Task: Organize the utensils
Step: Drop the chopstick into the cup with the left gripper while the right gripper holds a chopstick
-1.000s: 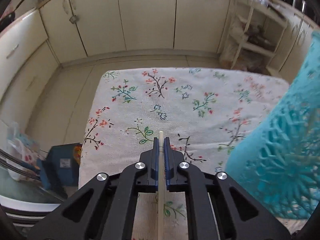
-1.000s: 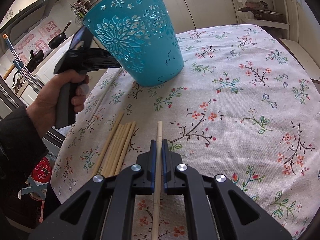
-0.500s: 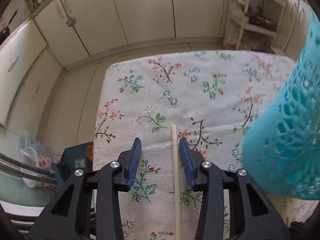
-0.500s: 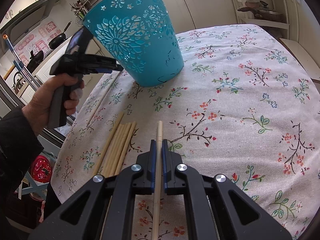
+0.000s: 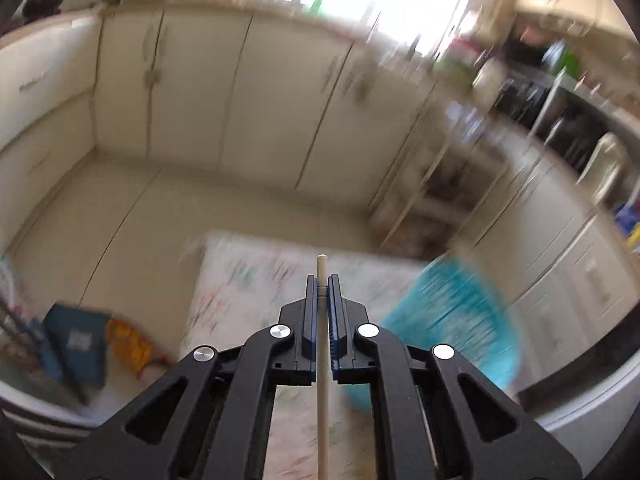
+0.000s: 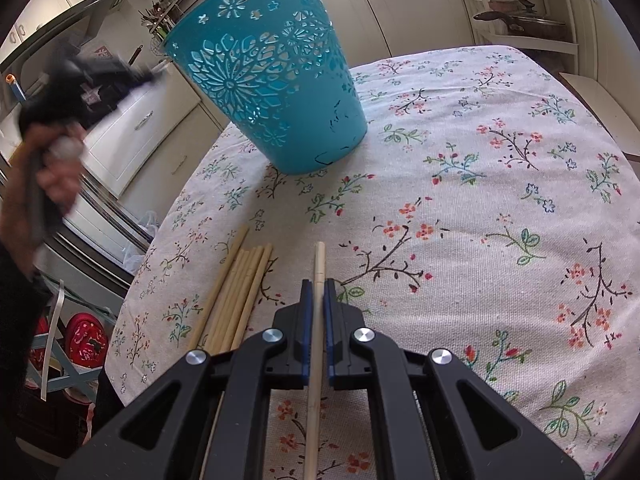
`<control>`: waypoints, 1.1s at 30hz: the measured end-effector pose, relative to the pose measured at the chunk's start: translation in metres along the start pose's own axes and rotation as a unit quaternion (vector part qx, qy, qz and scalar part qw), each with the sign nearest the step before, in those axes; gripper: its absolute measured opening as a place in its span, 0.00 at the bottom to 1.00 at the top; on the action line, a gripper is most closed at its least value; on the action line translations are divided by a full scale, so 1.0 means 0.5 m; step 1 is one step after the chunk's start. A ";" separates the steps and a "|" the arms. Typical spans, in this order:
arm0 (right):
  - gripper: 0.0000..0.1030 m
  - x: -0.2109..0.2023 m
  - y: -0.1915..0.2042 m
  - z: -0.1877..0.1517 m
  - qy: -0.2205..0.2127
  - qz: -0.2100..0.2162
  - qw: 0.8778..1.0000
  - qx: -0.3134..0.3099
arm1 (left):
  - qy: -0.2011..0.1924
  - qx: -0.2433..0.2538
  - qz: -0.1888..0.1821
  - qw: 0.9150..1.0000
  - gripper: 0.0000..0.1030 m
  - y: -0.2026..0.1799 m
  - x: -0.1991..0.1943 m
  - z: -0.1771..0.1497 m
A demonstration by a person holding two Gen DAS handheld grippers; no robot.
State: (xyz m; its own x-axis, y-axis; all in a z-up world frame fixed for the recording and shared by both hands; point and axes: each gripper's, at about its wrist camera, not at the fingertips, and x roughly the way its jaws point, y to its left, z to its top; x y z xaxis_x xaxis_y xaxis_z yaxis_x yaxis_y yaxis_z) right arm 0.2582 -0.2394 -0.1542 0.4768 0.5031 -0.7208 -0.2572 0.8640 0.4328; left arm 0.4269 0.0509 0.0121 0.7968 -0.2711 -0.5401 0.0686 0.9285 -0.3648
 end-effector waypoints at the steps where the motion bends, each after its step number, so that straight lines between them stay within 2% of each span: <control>1: 0.05 0.000 0.001 0.000 0.000 -0.001 1.000 -0.001 | -0.032 0.005 -0.016 0.999 0.05 -0.027 -0.027 0.018; 3: 0.05 0.001 0.002 0.000 -0.001 -0.003 1.000 -0.002 | -0.098 0.015 -0.040 0.994 0.05 -0.084 -0.070 0.045; 5: 0.05 0.001 0.002 0.000 -0.001 -0.003 1.000 -0.002 | -0.159 0.026 -0.041 0.986 0.05 -0.145 -0.083 0.059; 7: 0.05 0.001 0.002 -0.001 -0.001 -0.002 1.000 -0.001 | -0.191 0.020 -0.026 0.981 0.05 -0.187 -0.068 0.059; 9: 0.05 0.000 0.000 -0.001 -0.001 0.000 1.000 0.000 | -0.222 0.027 0.005 0.975 0.05 -0.221 -0.042 0.045; 10: 0.05 0.000 -0.001 -0.001 -0.001 0.002 1.000 0.001 | -0.227 0.029 0.014 0.973 0.05 -0.234 -0.031 0.034; 16: 0.06 0.000 -0.004 0.001 0.001 0.007 1.000 0.006 | -0.213 0.030 0.059 0.975 0.05 -0.251 0.055 -0.015; 22: 0.06 0.001 0.000 0.001 0.002 0.001 1.000 -0.001 | -0.183 0.053 0.077 0.979 0.06 -0.223 0.067 -0.049; 24: 0.06 0.002 0.004 0.000 0.002 -0.004 1.000 -0.007 | -0.168 0.059 0.079 0.981 0.15 -0.211 0.064 -0.057; 26: 0.06 0.003 0.008 0.001 0.003 -0.010 1.000 -0.011 | -0.160 0.058 0.086 0.982 0.35 -0.193 0.046 -0.066; 29: 0.07 0.004 0.014 0.002 0.008 -0.019 1.000 -0.017 | -0.170 0.056 0.100 0.979 0.51 -0.162 -0.009 -0.079; 33: 0.10 0.003 0.026 0.001 0.011 -0.034 0.999 -0.031 | -0.178 0.030 0.116 0.977 0.65 -0.100 -0.089 -0.113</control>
State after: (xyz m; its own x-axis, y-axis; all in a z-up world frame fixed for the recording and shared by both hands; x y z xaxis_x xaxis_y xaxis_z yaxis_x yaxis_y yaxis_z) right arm 0.2560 -0.2272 -0.1495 0.4771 0.4420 -0.7596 -0.2769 0.8959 0.3474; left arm 0.3541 0.0023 0.0114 0.9525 0.0441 -0.3015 -0.1122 0.9707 -0.2127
